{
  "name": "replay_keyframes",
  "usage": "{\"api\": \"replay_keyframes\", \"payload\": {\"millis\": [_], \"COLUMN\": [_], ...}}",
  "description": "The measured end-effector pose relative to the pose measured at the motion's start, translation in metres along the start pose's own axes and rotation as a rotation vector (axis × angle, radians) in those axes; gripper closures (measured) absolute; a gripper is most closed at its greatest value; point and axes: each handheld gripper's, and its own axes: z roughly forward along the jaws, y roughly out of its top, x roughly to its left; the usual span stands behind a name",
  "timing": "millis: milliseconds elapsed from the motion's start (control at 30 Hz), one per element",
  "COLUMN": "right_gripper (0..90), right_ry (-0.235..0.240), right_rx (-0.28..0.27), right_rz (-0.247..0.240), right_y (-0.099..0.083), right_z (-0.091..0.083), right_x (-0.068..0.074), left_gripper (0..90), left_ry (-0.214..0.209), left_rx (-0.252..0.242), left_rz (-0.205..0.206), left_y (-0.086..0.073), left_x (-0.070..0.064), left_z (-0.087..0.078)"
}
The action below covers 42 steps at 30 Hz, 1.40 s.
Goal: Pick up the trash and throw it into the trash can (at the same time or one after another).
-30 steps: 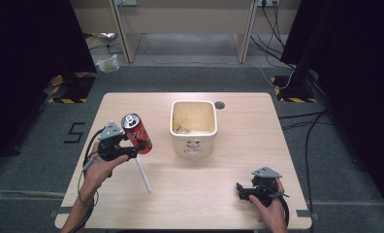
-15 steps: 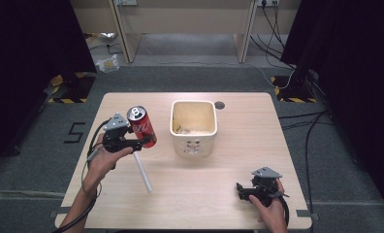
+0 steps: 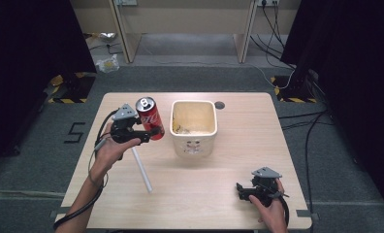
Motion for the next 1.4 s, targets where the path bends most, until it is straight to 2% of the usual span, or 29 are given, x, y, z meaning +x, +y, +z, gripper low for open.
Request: {"api": "replay_keyframes", "payload": {"millis": [667, 900, 1400], "right_gripper": [0.5, 0.5, 0.5], "right_ry": [0.001, 0.001, 0.004], "right_rx": [-0.001, -0.003, -0.002], "right_rz": [-0.006, -0.007, -0.005], "right_y": [0.000, 0.000, 0.000], "right_z": [0.000, 0.000, 0.000], "right_x": [0.000, 0.000, 0.000], "left_gripper": [33.9, 33.9, 33.9], "left_ry": [-0.019, -0.026, -0.038], "left_rx": [-0.014, -0.013, -0.014], "left_rz": [0.013, 0.022, 0.014], "left_y": [0.025, 0.032, 0.046], "left_x": [-0.008, -0.012, -0.018], "left_z": [0.013, 0.021, 0.045]}}
